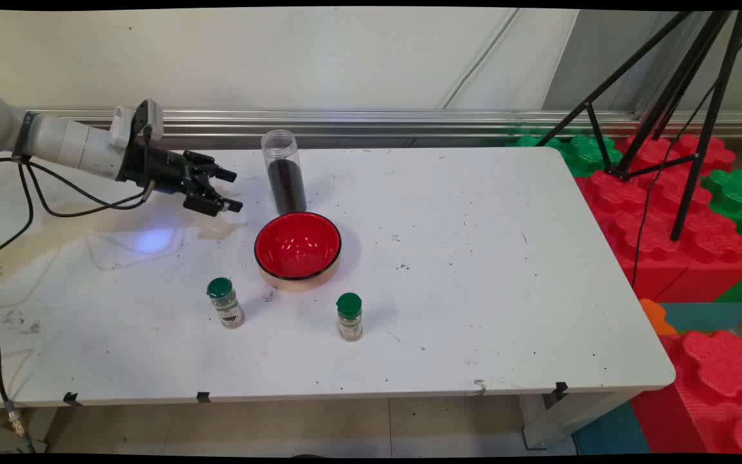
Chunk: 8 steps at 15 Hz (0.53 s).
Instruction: Pick up the black seasoning powder from the table
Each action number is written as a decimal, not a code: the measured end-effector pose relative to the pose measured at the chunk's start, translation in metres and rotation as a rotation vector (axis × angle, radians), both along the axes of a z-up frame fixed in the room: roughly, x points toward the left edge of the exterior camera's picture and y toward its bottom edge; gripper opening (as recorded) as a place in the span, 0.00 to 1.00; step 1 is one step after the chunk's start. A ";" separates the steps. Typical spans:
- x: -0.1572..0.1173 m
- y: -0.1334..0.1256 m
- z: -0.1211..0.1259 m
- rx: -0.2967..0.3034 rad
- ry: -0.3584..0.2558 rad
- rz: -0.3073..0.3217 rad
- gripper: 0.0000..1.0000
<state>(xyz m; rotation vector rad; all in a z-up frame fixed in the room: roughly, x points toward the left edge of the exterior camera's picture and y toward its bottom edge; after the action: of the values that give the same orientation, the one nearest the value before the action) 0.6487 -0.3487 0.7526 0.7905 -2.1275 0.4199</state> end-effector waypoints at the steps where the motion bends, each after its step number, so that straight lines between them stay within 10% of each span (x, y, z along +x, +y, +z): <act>1: -0.001 -0.001 0.000 0.001 0.004 -0.003 1.00; 8: -0.008 -0.011 -0.004 -0.009 0.032 -0.013 1.00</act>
<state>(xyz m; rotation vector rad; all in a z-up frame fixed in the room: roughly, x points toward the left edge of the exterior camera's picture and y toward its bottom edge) 0.6409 -0.3595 0.7485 0.7724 -2.0990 0.4076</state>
